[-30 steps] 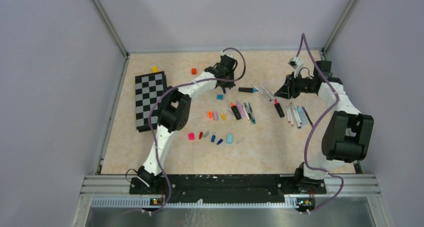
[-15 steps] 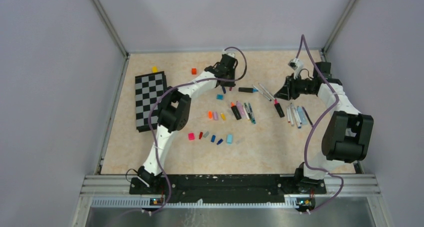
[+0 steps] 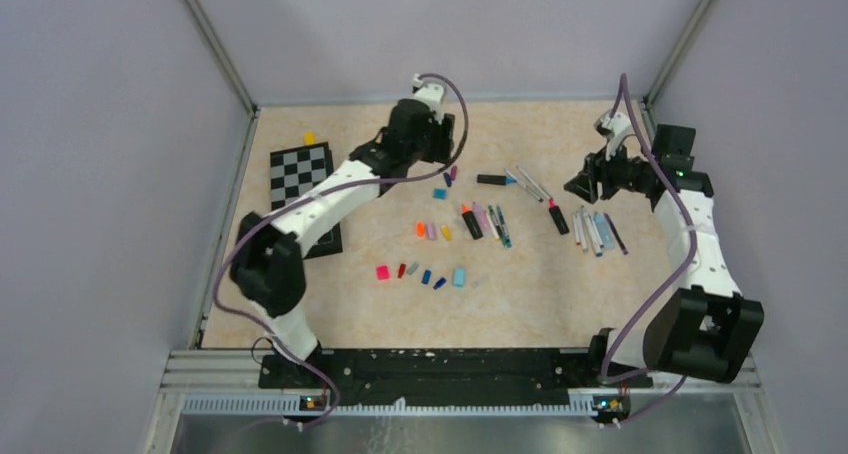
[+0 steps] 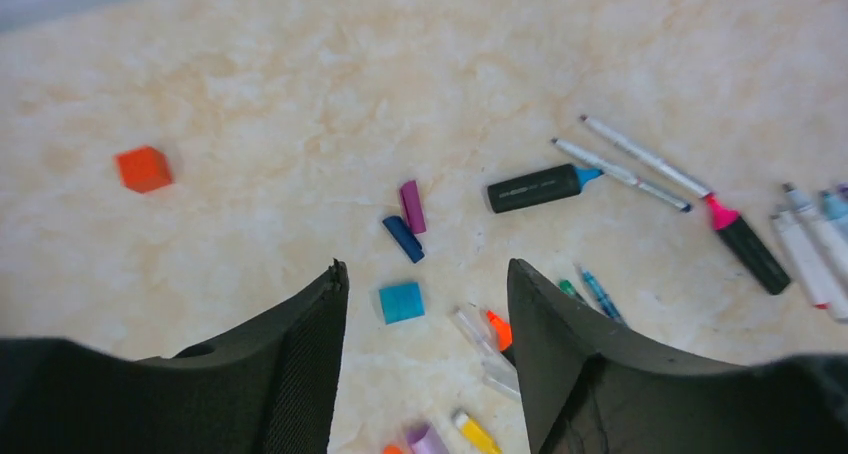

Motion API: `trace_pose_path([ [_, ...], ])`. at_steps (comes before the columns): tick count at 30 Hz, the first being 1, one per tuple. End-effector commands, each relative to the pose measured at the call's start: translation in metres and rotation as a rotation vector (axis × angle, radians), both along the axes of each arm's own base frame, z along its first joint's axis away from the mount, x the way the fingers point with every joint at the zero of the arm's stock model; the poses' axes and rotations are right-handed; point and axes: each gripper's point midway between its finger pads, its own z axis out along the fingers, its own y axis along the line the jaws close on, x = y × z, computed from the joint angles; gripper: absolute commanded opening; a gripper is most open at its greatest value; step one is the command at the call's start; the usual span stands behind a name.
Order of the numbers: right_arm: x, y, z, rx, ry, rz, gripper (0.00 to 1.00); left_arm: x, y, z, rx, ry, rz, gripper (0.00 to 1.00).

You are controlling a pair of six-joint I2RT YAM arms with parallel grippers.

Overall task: Open the pen caps
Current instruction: Place the pen cap at the center of the board, then reset both arms

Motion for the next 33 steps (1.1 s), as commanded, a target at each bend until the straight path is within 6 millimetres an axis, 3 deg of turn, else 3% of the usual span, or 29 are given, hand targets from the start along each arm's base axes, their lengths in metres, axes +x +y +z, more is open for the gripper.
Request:
trace_pose_path([
  [1,-0.013,-0.021,0.048,-0.147,-0.193,-0.047,0.59,-0.027,0.039,0.128,-0.071,-0.357,-0.010,0.74],
  [3,-0.016,-0.027,0.076,-0.118,-0.252,-0.103,0.80,-0.046,0.059,0.143,-0.107,-0.391,-0.027,0.95],
  [5,-0.019,-0.028,0.106,-0.051,-0.296,-0.159,0.97,-0.063,0.078,0.151,-0.186,-0.378,-0.070,0.99],
  [11,-0.041,-0.009,0.181,0.095,-0.325,-0.176,0.99,-0.089,0.159,0.153,-0.336,-0.257,-0.006,0.99],
  [15,-0.048,-0.017,0.213,0.110,-0.363,-0.292,0.99,-0.106,0.184,0.153,-0.305,-0.235,0.032,0.99],
  [20,-0.062,-0.019,0.222,0.052,-0.404,-0.293,0.99,-0.125,0.198,0.166,-0.296,-0.258,0.080,0.99],
  [24,-0.062,-0.025,0.226,0.103,-0.381,-0.389,0.99,-0.136,0.203,0.183,-0.298,-0.297,0.100,0.99],
  [28,-0.058,-0.038,0.230,0.165,-0.347,-0.531,0.99,-0.141,0.210,0.197,-0.277,-0.317,0.126,0.99],
  [33,-0.060,-0.042,0.239,0.182,-0.358,-0.574,0.99,-0.144,0.211,0.208,-0.295,-0.345,0.134,0.99],
])
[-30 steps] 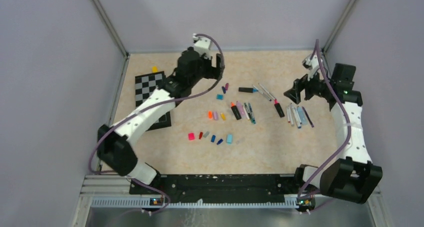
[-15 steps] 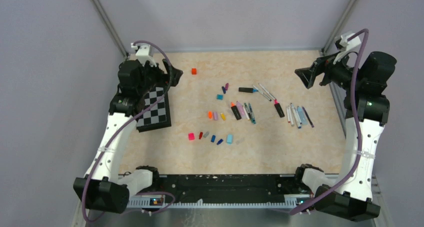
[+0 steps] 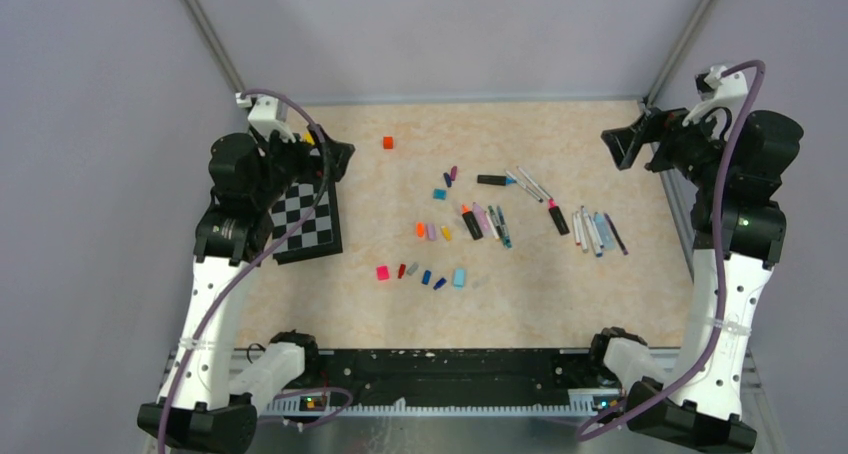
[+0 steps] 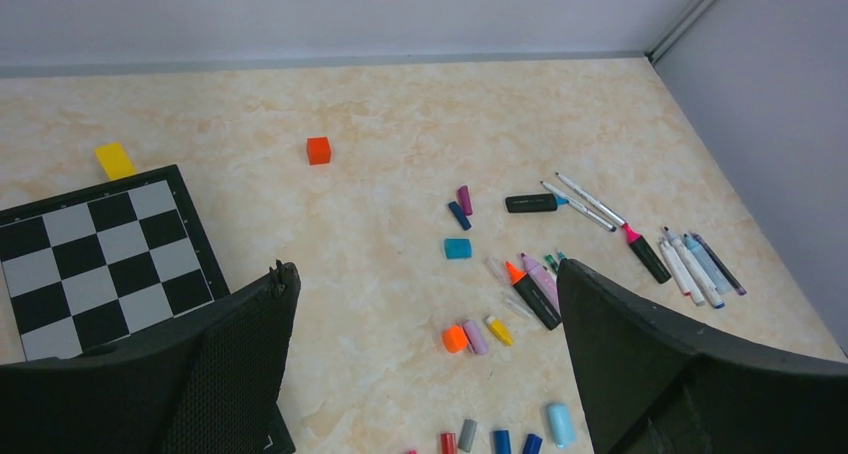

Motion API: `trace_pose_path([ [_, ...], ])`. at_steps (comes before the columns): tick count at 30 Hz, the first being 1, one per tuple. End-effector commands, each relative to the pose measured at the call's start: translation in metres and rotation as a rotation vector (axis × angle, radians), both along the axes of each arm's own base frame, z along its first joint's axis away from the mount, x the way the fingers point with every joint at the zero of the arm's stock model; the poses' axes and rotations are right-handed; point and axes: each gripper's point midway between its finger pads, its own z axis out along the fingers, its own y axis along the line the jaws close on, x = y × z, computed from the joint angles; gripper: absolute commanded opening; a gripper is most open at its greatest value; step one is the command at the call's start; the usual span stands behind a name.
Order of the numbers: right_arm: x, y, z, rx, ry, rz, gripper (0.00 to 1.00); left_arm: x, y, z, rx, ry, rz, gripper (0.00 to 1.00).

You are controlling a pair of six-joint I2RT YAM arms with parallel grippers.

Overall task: Open the pen caps
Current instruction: Reset both arms

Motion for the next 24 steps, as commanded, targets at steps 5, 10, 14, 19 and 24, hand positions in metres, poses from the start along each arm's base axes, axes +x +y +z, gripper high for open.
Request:
trace_pose_path([
  [5,-0.010,-0.006,0.025,0.046,-0.057,-0.076,0.99,-0.004,-0.002,0.025,-0.052,-0.056,0.000,0.99],
  [10,-0.012,-0.002,0.017,0.045,-0.045,-0.050,0.99,-0.006,-0.002,0.022,-0.044,-0.048,-0.010,0.99],
  [14,-0.013,0.001,0.015,0.043,-0.044,-0.017,0.99,-0.005,-0.004,0.021,-0.046,-0.053,-0.019,0.99],
  [19,-0.008,-0.002,0.006,0.046,-0.025,-0.018,0.99,0.001,-0.011,0.025,-0.099,-0.063,-0.045,0.99],
  [24,-0.006,-0.008,0.003,0.033,-0.023,-0.044,0.99,0.006,-0.022,0.029,-0.157,-0.098,-0.095,0.99],
])
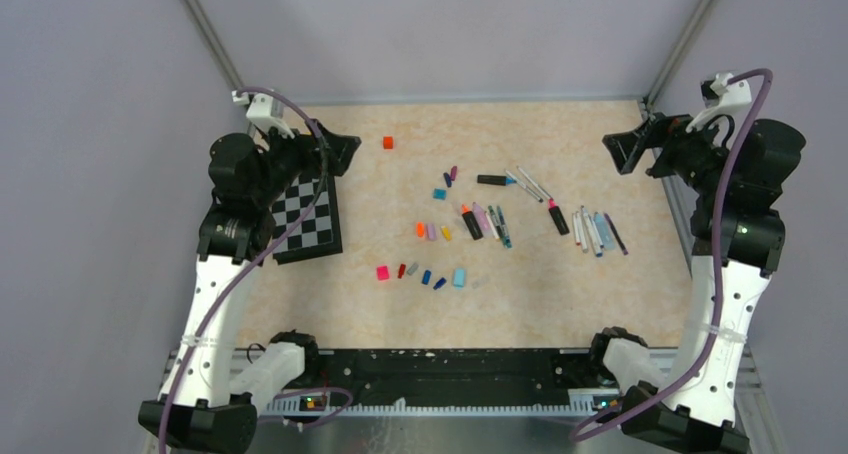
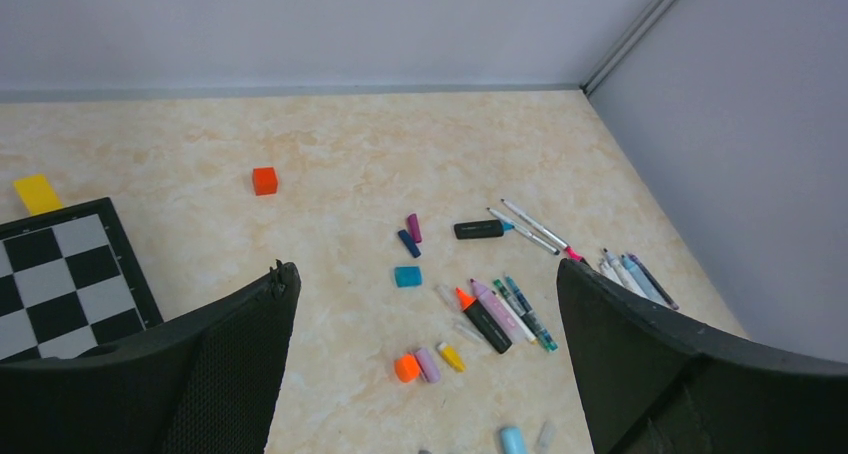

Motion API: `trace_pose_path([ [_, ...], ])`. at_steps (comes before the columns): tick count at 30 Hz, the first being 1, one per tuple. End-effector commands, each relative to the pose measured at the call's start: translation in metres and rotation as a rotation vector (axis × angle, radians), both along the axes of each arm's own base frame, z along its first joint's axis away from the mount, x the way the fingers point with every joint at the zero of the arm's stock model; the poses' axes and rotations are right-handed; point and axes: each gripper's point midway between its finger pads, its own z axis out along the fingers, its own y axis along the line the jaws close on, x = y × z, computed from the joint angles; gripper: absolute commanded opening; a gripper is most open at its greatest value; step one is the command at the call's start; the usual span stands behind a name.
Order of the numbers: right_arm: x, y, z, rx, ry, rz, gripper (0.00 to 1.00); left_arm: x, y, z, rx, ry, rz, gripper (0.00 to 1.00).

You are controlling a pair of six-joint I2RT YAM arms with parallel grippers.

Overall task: Open the pen caps
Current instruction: Reset both arms

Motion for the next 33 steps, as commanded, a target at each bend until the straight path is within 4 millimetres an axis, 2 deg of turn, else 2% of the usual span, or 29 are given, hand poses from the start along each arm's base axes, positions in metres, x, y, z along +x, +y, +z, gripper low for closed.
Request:
trace_pose_path([
  [1,0.001,-0.008,0.005,-0.021,-0.031,-0.031,0.99,0.009,-0.011,0.015,-0.074,-0.074,-0.051,0.99],
  [6,0.002,-0.012,-0.003,-0.036,-0.021,-0.043,0.99,0.019,-0.012,0.010,-0.063,-0.063,-0.051,0.99],
  [12,0.001,-0.013,-0.006,-0.039,-0.019,-0.048,0.99,0.019,-0.009,0.003,-0.043,-0.056,-0.040,0.99],
  [24,-0.003,-0.018,-0.003,-0.072,-0.052,-0.089,0.99,0.007,-0.012,-0.022,-0.044,-0.043,-0.068,0.99],
  [33,-0.002,-0.018,-0.001,-0.002,-0.063,-0.095,0.98,-0.010,-0.006,-0.027,0.007,-0.060,-0.056,0.99],
])
